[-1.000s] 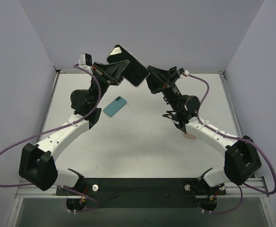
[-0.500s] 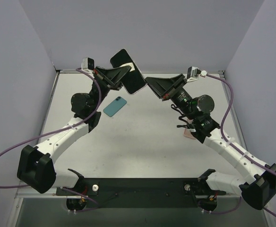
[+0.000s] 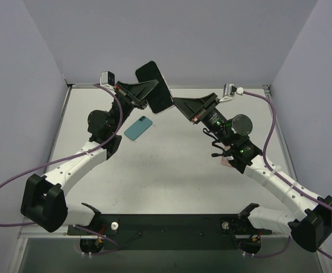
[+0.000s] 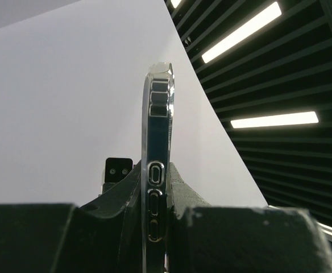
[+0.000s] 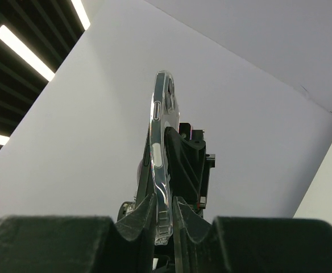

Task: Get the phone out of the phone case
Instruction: Remove the phone case from the phone.

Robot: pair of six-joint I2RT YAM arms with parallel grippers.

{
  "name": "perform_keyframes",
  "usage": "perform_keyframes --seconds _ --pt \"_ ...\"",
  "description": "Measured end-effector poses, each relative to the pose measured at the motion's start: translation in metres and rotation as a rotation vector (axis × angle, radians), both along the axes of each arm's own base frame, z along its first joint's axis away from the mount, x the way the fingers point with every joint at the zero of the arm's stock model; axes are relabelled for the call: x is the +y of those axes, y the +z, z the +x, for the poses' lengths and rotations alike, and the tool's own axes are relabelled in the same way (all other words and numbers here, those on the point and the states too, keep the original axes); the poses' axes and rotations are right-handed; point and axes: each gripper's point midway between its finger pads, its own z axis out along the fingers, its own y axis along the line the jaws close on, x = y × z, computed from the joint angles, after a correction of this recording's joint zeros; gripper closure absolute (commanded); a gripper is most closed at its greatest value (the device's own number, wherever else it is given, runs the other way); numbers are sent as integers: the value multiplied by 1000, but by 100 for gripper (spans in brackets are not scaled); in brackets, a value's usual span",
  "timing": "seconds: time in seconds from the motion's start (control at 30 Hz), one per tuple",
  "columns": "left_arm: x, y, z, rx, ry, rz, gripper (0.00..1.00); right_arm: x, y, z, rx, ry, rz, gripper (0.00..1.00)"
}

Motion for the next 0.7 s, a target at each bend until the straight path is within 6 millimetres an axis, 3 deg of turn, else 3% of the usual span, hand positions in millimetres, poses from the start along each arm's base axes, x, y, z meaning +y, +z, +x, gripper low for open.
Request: perform_keyframes --seconds 0.13,0.47,0.7 --pt "1 -1 2 8 7 0 100 2 -2 3 -2 2 -12 79" --pt "13 -19 22 75 84 -21 100 21 -14 21 15 74 -45 84" --pt "16 -19 25 84 101 -33 100 39 -21 20 19 167 -137 74"
